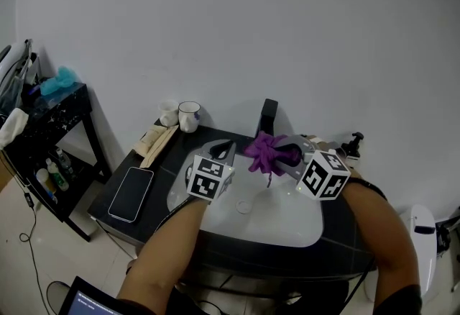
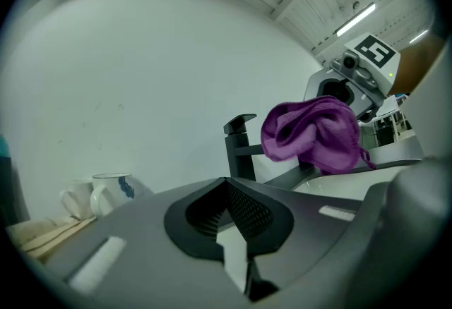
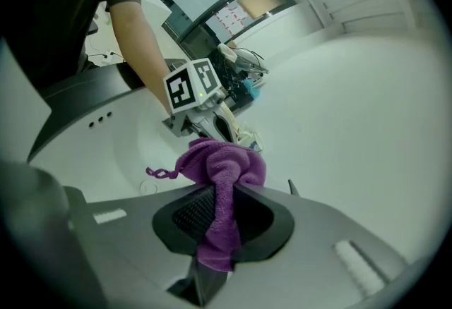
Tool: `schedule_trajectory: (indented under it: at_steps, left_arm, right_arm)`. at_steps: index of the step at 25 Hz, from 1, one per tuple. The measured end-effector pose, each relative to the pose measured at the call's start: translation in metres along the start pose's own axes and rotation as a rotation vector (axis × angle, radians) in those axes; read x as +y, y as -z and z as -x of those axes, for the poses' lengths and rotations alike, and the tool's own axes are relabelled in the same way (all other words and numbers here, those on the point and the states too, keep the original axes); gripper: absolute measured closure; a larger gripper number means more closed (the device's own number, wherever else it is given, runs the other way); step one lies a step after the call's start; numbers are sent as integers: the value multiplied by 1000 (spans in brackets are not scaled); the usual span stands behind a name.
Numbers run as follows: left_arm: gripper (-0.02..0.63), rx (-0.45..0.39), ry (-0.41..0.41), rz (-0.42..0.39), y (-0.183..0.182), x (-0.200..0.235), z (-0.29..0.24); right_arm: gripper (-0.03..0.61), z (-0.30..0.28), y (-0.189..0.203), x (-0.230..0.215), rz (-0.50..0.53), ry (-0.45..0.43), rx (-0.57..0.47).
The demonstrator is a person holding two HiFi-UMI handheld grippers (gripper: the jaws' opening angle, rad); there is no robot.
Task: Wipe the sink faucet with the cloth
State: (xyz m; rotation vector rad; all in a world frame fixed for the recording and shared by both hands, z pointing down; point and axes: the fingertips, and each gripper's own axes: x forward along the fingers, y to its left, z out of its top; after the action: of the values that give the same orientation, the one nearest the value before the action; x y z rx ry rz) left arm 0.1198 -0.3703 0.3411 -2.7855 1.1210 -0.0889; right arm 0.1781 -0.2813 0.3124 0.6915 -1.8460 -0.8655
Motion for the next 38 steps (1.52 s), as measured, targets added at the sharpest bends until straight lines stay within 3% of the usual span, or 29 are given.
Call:
schedule_trajectory:
  at_steps: [5,11,13,20,24,31,38]
  left_arm:
    - [596,-8,-11,8,0,4,1]
    - [596,-8,5,28,-1,1,0]
    - [595,-12,1,23,-2,1,0]
    - [595,-31,18,48,-6,0,-4]
    - [595,-39,28,51,-7,0,-10]
    - [597,-70,41,80,-11,2,-20]
    - [596,-85,41,98,-13,4,-23]
  right_arm:
    - [515,8,6,23,-57,-66,-33]
    - [514,-14,21,60,-8,-154,-1]
    - [514,-25,29,54,-26,-115,11]
    - [514,-56,68,-2,-129,150,65]
    - [512,-69,74,-15,-161,223,45]
    - [512,-88,83,-35,-212,270,54]
    - [513,-91,85,-36,-233,229,22]
